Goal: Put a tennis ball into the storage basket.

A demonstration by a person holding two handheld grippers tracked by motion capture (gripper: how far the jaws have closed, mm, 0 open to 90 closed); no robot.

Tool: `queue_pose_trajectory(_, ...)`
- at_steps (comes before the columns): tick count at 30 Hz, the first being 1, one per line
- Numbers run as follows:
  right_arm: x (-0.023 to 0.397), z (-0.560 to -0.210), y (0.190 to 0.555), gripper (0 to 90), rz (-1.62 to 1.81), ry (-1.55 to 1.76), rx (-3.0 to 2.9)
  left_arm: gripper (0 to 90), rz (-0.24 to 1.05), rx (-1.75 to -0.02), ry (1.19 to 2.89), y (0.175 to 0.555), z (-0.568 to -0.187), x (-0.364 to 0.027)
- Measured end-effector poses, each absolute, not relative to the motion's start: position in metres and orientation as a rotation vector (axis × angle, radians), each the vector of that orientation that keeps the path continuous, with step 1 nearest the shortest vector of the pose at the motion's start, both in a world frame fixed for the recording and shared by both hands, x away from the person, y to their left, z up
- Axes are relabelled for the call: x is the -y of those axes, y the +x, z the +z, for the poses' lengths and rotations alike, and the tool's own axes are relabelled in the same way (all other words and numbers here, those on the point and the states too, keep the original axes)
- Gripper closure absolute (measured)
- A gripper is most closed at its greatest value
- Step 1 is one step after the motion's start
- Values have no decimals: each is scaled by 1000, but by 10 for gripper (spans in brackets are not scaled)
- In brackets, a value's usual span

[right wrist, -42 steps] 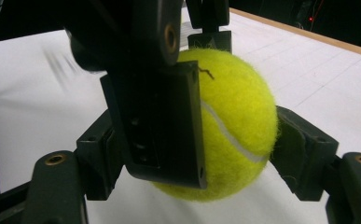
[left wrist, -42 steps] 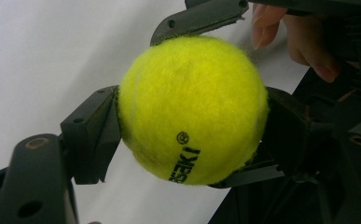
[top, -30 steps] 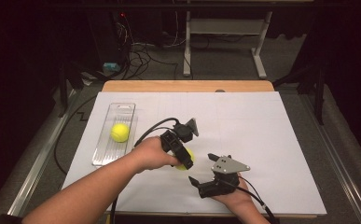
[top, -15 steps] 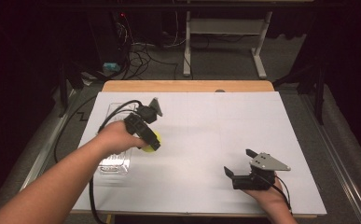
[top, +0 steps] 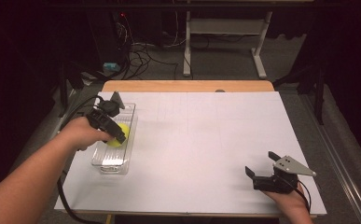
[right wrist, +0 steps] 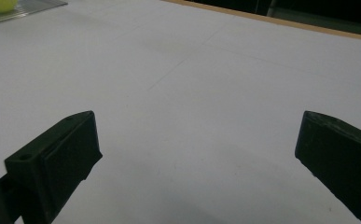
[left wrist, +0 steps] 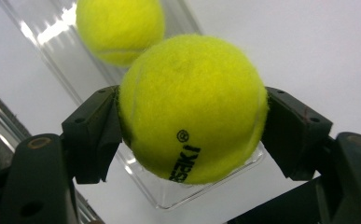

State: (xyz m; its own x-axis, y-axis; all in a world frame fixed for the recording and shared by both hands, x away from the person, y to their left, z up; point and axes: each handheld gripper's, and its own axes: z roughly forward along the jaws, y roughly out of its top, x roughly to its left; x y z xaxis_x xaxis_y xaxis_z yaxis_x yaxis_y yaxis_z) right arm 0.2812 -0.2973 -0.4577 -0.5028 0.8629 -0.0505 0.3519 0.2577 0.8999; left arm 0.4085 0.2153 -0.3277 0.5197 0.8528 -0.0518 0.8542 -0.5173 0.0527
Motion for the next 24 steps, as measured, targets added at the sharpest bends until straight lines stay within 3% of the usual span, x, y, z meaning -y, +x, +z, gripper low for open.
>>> queue_pose_trajectory(14,293,-460,281,2,1200,1086,-2001,259,-26,-1530,2721,401,-364,-220)
queue_pose_trajectory(19,292,-461,281,2,1197,1086,-2006,24,3,-1471,2681,402,-340,-216)
queue_pose_trajectory(24,291,-461,281,2,1197,1083,-2007,6,14,-1404,2692,401,-330,-199)
